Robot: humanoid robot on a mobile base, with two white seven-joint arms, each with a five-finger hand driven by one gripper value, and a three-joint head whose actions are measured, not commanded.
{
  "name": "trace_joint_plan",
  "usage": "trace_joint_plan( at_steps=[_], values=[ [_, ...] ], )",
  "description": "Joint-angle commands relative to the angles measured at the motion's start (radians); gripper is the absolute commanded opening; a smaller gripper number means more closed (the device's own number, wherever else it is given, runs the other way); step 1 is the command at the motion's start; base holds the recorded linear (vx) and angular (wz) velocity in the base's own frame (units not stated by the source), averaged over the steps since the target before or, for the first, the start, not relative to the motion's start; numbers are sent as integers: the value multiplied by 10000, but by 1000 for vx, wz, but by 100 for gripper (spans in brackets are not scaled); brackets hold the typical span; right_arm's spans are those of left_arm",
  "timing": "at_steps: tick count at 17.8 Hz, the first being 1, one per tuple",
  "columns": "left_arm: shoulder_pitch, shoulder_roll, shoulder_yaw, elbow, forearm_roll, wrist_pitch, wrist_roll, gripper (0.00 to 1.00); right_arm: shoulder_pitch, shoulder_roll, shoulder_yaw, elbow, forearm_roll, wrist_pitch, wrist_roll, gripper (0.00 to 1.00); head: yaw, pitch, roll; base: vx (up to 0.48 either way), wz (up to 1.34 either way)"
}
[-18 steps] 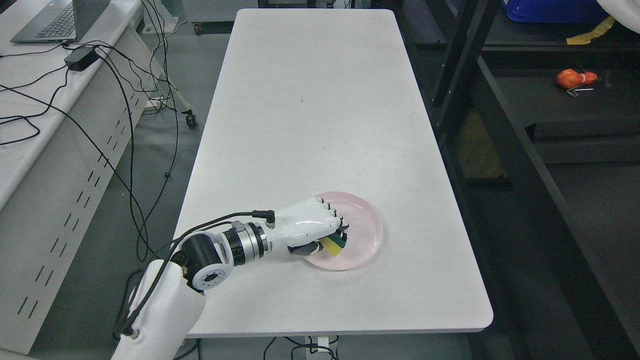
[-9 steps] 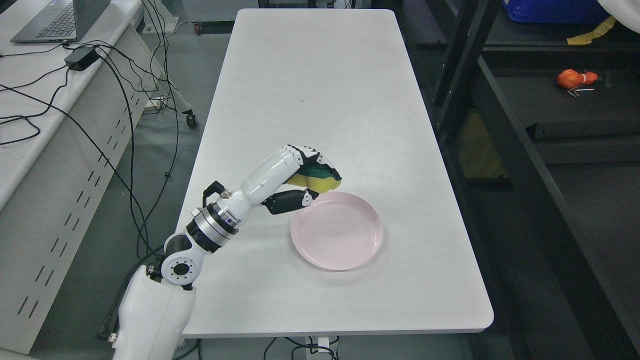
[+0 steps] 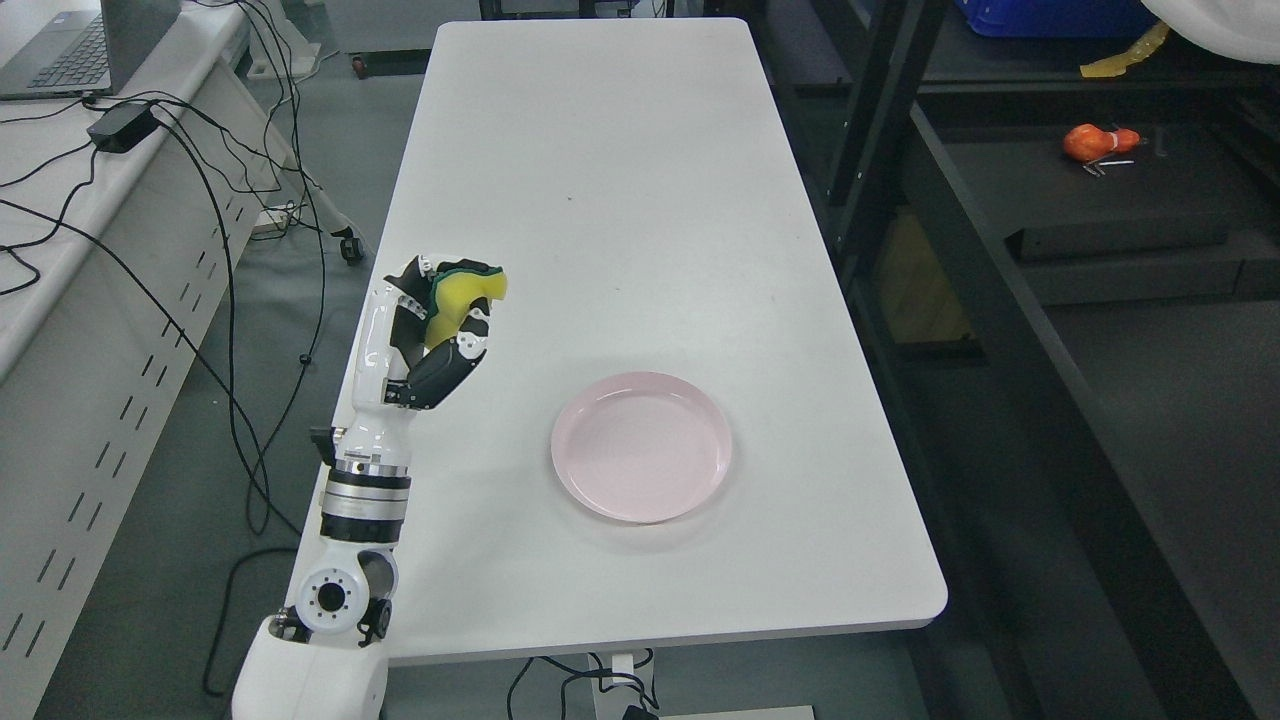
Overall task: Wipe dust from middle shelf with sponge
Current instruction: 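Lift the green-yellow sponge off the plate with the left hand, then turn toward the black shelving while holding the sponge up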
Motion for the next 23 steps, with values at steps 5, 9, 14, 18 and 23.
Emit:
trace_joint_plan(
  at_steps=[5, 9, 14, 18, 23],
  values=[
    [1513, -28, 218, -1374, 859, -96, 53, 0, 4, -175, -1, -174, 0, -35, -9, 100, 0, 0, 0, -134, -414],
    [1804, -28, 202, -1420, 844, -448, 53, 0, 4, -175, -1, -174, 0, -35, -9, 100, 0, 0, 0, -197, -630],
    [2418, -28, 157, -1482, 844, -663, 22, 0, 4, -175, -1, -174, 0, -35, -9, 100, 0, 0, 1, -198, -508],
    [2741, -28, -150, -1497, 844, -863, 22, 0, 4, -175, 14, -174, 0, -35, -9, 100, 0, 0, 1, -216, -477],
    [2802, -28, -151, -1497, 844, -863, 7, 0, 4, -175, -1, -174, 0, -35, -9, 100, 0, 0, 1, -253, -630]
  ],
)
